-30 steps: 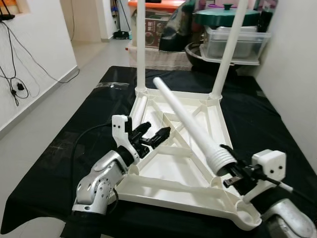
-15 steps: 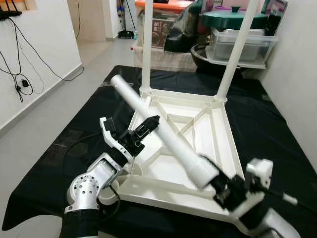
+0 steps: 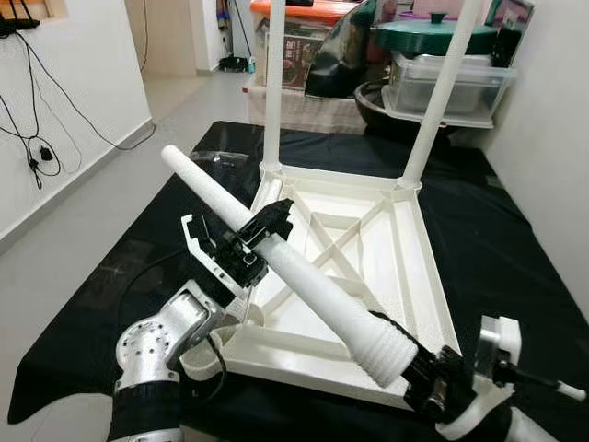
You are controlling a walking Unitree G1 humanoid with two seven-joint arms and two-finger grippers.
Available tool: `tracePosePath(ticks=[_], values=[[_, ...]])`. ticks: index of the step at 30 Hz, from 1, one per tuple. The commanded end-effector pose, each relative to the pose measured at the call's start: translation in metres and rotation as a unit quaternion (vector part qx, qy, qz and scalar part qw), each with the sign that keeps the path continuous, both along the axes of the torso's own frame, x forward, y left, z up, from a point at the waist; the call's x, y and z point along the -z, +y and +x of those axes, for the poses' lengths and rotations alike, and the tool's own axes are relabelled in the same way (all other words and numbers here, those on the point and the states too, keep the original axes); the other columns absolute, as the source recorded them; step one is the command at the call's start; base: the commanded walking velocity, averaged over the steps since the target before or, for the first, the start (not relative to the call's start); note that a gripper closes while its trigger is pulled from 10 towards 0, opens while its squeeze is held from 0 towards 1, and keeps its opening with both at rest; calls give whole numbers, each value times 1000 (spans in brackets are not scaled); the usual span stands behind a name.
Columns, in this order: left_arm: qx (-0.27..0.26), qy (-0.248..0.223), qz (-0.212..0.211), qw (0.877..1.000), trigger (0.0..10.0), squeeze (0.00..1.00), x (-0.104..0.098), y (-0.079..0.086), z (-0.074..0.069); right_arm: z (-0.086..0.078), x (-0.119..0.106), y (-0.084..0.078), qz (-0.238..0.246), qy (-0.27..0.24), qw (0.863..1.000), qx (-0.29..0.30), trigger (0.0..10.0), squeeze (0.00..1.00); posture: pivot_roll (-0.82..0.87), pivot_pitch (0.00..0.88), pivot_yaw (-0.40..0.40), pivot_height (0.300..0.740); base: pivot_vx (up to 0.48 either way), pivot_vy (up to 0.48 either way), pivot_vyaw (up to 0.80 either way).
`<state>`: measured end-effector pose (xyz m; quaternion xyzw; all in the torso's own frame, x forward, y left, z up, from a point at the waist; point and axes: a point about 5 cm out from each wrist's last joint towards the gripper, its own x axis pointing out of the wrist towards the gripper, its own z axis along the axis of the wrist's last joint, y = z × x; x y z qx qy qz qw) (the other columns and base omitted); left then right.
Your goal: Building children table
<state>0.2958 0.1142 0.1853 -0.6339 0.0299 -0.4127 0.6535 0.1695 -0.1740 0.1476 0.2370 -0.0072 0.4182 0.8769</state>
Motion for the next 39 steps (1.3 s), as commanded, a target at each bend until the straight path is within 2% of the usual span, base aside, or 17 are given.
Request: tracePosePath(ticks=[1, 7, 11, 18, 19, 20, 22, 23, 26, 29, 32, 35, 37, 39], values=[[10, 4, -28, 1000, 0, 0, -1, 3, -2, -3, 6, -1, 4, 17, 999, -37, 0, 0, 114, 0, -90, 740, 0, 0, 0], [6, 7, -48, 999, 0, 0, -1, 9, -3, -5, 11, -9, -3, 32, 998, -46, 0, 0, 124, 0, -99, 740, 0, 0, 0], [11, 3, -56, 998, 0, 0, 1, 18, -10, -6, 17, -21, -14, 46, 998, -42, 0, 0, 125, 0, -103, 740, 0, 0, 0], [17, 1, -55, 998, 0, 0, 1, 22, -11, 2, 17, -22, -27, 48, 998, -15, 0, 0, 124, 0, -103, 740, 0, 0, 0], [20, 2, -52, 998, 0, 0, 0, 20, -10, 7, 19, -23, -44, 54, 998, 8, 10000, 149, 122, 0, -102, 740, 0, 0, 0], [22, 5, -37, 999, 0, 0, 1, 18, -9, 10, 21, -22, -62, 62, 996, 18, 10000, 1000, 120, 0, -101, 740, 0, 0, 0], [24, 7, -25, 999, 0, 0, 1, 16, -9, 12, 22, -22, -73, 67, 995, 22, 10000, 1000, 120, 0, -101, 740, 0, 0, 0], [26, 5, -19, 999, 10000, 0, 0, 14, -8, 13, 22, -22, -77, 72, 994, 28, 10000, 1000, 120, 0, -101, 740, 0, 0, 0], [26, 4, -16, 1000, 10000, 0, -1, 14, -8, 14, 22, -22, -77, 75, 994, 31, 10000, 1000, 120, 0, -101, 740, 0, 0, 0], [9, -9, -12, 1000, 10000, 0, -8, 20, -4, 11, 22, -32, -66, 78, 994, 39, 10000, 1000, 120, 0, -111, 740, 0, 0, 0], [-11, -12, 3, 1000, 10000, 0, -11, 25, -1, 6, 22, -50, -56, 80, 994, 53, 10000, 1000, 125, 0, -118, 740, 0, 0, 0], [-12, -6, -2, 1000, 10000, 0, -9, 21, -6, -5, 28, -77, -56, 97, 989, 95, 10000, 1000, 122, 0, -122, 740, 0, 0, 0], [-12, -6, -2, 1000, 10000, 0, -9, 21, -6, -5, 28, -77, -56, 97, 989, 95, 10000, 1000, 122, 0, -122, 740, 0, 0, 0], [-9, -4, 1, 1000, 10000, 0, -8, 16, -8, -10, 28, -85, -64, 103, 986, 110, 10000, 1000, 122, 0, -122, 740, 0, 0, 0]])
